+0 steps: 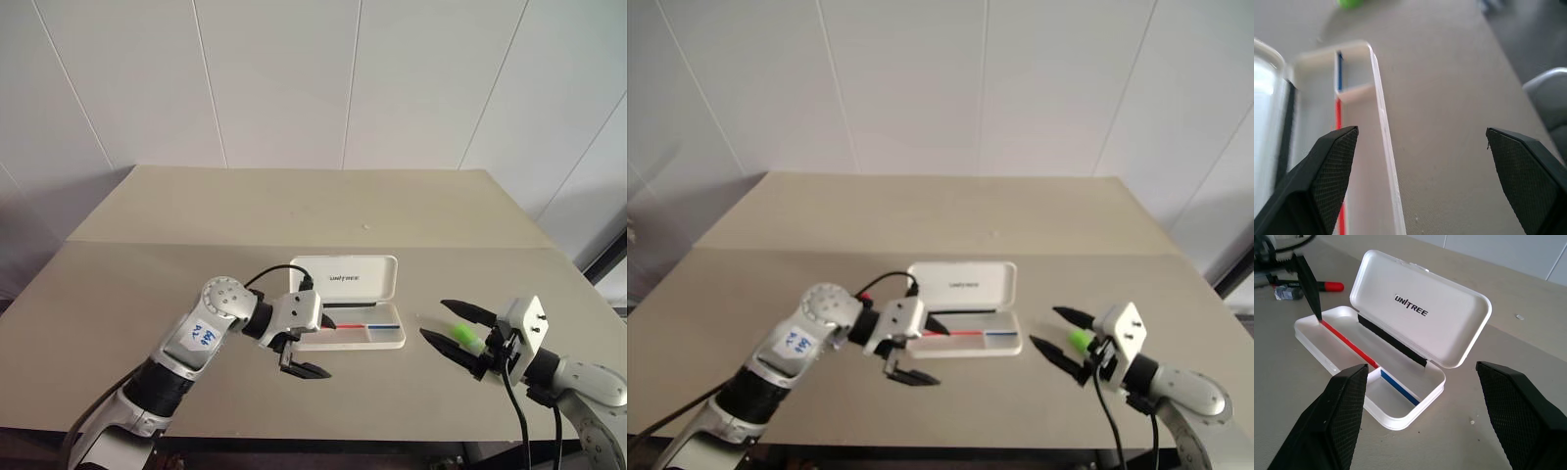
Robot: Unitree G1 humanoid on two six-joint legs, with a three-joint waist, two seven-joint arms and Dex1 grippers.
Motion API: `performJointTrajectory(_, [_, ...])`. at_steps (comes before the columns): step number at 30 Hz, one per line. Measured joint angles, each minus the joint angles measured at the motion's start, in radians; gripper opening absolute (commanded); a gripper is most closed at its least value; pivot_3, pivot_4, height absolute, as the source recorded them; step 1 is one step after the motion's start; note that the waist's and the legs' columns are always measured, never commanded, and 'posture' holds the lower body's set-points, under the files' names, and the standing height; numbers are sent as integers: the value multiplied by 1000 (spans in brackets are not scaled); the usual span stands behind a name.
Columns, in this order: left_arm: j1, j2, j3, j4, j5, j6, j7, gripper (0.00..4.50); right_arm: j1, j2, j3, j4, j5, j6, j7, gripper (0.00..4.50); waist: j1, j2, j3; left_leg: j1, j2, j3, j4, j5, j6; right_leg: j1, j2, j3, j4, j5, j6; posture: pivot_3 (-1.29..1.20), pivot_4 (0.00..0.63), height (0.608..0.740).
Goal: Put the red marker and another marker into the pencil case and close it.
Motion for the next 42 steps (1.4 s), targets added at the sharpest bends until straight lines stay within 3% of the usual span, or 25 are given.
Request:
performJointTrajectory(10, [75,2,324,-114,-178,106,213,4453,1,-31,-8,22,5,12,36,4500,-2,0,0,1,0,0,0,0,0,0,0,0,0,0,1,0,150,740])
performJointTrajectory(14, [214,89,425,-113,-155,107,308,4453,-35,-39,-3,67,5,15,64,4500,-6,0,0,3,1,1,-2,-1,-1,0,0,0,0,0,0,0,150,740])
performJointTrajectory(23, [257,148,421,-8,-48,145,486,4453,-106,-37,2,123,46,3,163,4500,0,0,1,2,0,0,-1,-1,-1,2,-1,0,-4,-1,-3,0,150,740])
performJointTrajectory(33, [251,178,350,120,-13,204,511,4453,-203,-120,1,165,144,-2,442,4500,-1,0,1,2,1,0,-2,-3,-2,1,-1,-3,-2,1,2,0,150,740])
performJointTrajectory(42, [212,180,319,178,-9,206,511,4453,-256,-150,9,220,120,-7,491,4500,0,0,1,2,1,0,-2,-4,-2,1,-1,-3,-2,1,1,0,150,740])
